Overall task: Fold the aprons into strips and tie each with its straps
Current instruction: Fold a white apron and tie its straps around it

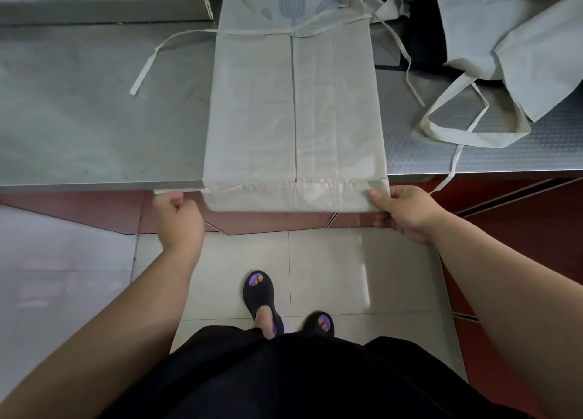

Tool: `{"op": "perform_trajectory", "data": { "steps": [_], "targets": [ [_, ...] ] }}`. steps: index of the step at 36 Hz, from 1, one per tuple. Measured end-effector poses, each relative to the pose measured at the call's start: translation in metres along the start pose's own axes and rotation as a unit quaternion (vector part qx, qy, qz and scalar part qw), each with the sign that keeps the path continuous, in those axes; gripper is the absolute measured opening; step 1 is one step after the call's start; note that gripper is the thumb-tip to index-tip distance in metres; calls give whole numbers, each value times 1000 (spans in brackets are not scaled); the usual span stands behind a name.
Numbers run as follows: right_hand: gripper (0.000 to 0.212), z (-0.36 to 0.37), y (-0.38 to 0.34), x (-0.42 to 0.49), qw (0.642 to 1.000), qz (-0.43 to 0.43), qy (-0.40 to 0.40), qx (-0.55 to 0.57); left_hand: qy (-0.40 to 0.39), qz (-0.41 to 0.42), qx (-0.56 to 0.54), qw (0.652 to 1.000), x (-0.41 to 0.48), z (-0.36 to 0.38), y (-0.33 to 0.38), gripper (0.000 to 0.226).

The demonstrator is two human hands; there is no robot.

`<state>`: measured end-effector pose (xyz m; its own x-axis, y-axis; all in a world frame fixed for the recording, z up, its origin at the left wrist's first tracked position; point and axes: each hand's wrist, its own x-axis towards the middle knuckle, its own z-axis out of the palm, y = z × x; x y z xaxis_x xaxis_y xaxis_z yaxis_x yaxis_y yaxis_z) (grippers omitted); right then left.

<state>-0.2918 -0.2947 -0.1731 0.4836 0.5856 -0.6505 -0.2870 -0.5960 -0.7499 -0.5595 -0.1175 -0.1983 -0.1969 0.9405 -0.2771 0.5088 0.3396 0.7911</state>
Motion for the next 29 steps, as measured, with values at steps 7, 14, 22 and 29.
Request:
{"op": "perform_trajectory", "data": {
  "steps": [7, 14, 22, 29],
  "targets": [
    [18, 2, -1, 1, 1000, -2, -2, -1, -235, -103, -78, 963, 8, 7, -10, 46],
    [14, -2, -2, -3, 999, -11, 29, -32, -275, -69, -70, 956, 14, 9, -3, 6],
    [27, 0, -10, -8, 983, -54, 117, -134, -199, -18, -50, 979, 6, 6, 13, 9],
    [16, -2, -21, -8, 986, -62, 95, -121, -189, 62, 15, 980, 4, -5, 34, 12]
  ]
}}
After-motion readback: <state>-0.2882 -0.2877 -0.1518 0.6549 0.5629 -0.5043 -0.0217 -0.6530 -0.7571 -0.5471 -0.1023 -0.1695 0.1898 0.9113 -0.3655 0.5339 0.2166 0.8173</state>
